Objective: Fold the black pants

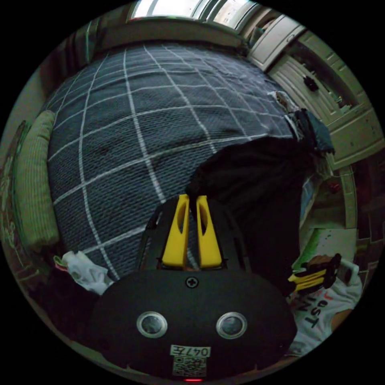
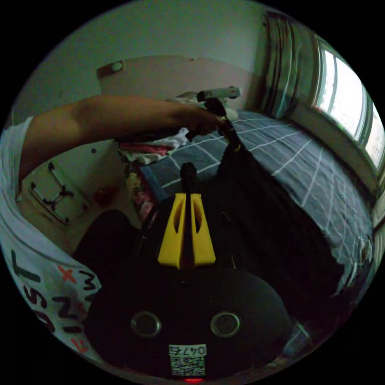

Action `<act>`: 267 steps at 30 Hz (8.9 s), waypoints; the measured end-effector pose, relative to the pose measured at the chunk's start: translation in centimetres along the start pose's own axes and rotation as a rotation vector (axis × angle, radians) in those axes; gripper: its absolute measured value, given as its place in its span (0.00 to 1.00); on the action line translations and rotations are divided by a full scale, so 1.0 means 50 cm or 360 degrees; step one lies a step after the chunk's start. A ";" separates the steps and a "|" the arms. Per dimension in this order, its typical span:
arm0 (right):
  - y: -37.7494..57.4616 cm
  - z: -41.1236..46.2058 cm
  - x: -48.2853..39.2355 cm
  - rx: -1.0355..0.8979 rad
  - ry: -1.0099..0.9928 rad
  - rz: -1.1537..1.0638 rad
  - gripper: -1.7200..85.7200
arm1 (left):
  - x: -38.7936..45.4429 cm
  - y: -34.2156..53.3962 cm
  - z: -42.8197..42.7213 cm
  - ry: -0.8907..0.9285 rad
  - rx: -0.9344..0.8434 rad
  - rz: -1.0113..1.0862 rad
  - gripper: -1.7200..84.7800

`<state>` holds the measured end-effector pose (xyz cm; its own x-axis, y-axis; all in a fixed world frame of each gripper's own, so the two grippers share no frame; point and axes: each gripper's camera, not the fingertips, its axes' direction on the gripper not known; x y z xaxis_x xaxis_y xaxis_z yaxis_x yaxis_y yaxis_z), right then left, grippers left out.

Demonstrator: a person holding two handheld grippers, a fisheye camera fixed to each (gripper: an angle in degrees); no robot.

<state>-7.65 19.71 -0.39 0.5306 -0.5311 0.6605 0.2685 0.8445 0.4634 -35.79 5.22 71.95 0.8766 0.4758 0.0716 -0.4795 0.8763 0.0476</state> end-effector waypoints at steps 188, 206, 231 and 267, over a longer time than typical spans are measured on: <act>0.825 -0.377 1.720 -0.0252 0.0523 0.0582 0.10 | 0.104 0.504 0.701 -0.0390 0.0411 -0.0188 0.08; 0.777 -0.395 1.766 -0.0497 0.0729 0.0475 0.02 | -0.237 0.160 0.829 -0.1230 -0.0166 -0.0363 0.07; 0.850 -0.227 1.745 -0.0818 0.0680 0.0057 0.07 | -0.229 -0.030 0.907 -0.1274 -0.0232 -0.0314 0.01; 0.620 -0.495 1.704 -0.0610 0.1190 0.0214 0.02 | 0.009 -0.054 0.883 -0.0584 0.0124 0.0155 0.01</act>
<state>65.76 2.31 55.63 0.9329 -0.3536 0.0690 0.3474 0.9336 0.0877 -35.89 -0.29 115.86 0.7609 0.4854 0.4307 -0.5738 0.8132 0.0972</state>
